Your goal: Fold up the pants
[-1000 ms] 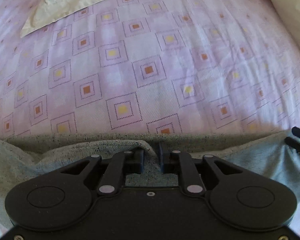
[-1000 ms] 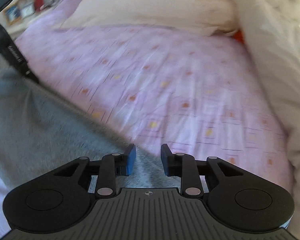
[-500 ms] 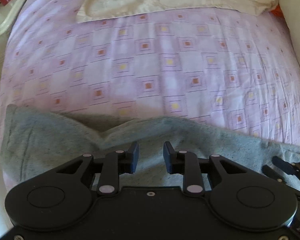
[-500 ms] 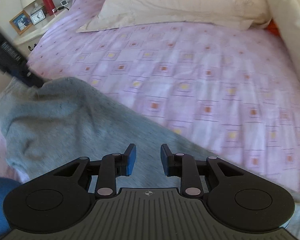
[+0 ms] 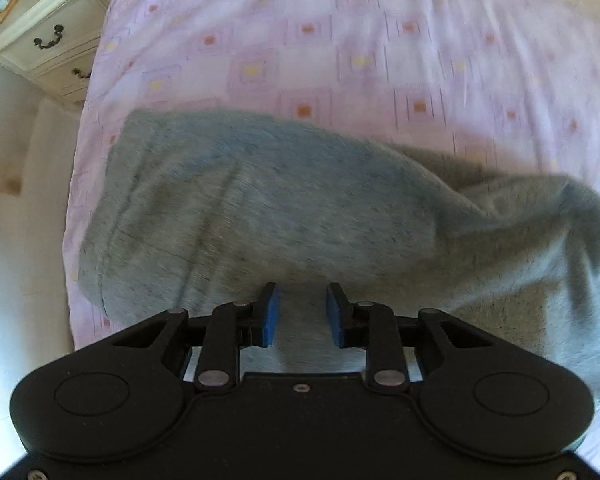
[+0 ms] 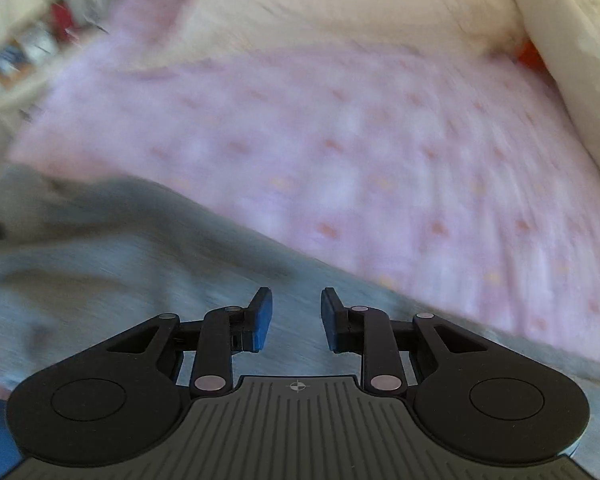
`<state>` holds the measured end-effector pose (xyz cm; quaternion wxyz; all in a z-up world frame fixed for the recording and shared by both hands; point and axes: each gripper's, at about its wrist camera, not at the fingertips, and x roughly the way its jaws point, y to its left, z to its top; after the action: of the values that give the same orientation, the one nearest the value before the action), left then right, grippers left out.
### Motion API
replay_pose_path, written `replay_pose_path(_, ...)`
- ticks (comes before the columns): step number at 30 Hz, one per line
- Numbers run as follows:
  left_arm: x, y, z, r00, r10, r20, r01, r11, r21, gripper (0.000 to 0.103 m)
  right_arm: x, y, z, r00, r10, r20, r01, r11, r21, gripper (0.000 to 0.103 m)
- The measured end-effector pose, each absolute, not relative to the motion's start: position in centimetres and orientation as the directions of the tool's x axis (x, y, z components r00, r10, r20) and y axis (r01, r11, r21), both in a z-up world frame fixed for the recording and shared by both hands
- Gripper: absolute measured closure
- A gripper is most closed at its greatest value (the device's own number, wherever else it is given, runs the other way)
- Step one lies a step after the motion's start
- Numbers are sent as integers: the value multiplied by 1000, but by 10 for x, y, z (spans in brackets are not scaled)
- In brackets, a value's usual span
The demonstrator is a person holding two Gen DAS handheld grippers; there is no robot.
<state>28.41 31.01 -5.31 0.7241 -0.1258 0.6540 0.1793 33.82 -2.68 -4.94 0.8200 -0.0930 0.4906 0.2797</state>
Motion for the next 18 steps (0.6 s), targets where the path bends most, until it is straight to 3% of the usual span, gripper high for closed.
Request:
replay_pose_path(4, 280, 333, -41, 197, 178, -964, -384, 919, 91, 60, 308, 14, -35, 365, 547, -753, -683, 707, 183, 76)
replay_pose_path(6, 277, 347, -40, 248, 211, -945, -390, 915, 102, 51, 298, 41, -34, 355, 597, -720, -740, 650, 174, 76)
replay_pose_path(10, 261, 380, -64, 242, 262, -934, -453, 882, 130, 48, 284, 96, -37, 349, 666, -659, -830, 547, 113, 76)
replay_pose_path(15, 222, 381, -79, 249, 277, -928, -422, 893, 153, 40, 288, 147, -47, 314, 660, -682, -883, 467, 46, 76)
replay_pose_path(18, 200, 387, -76, 288, 242, -927, -459, 884, 88, 39, 285, 170, -54, 289, 633, -718, -888, 458, 46, 76)
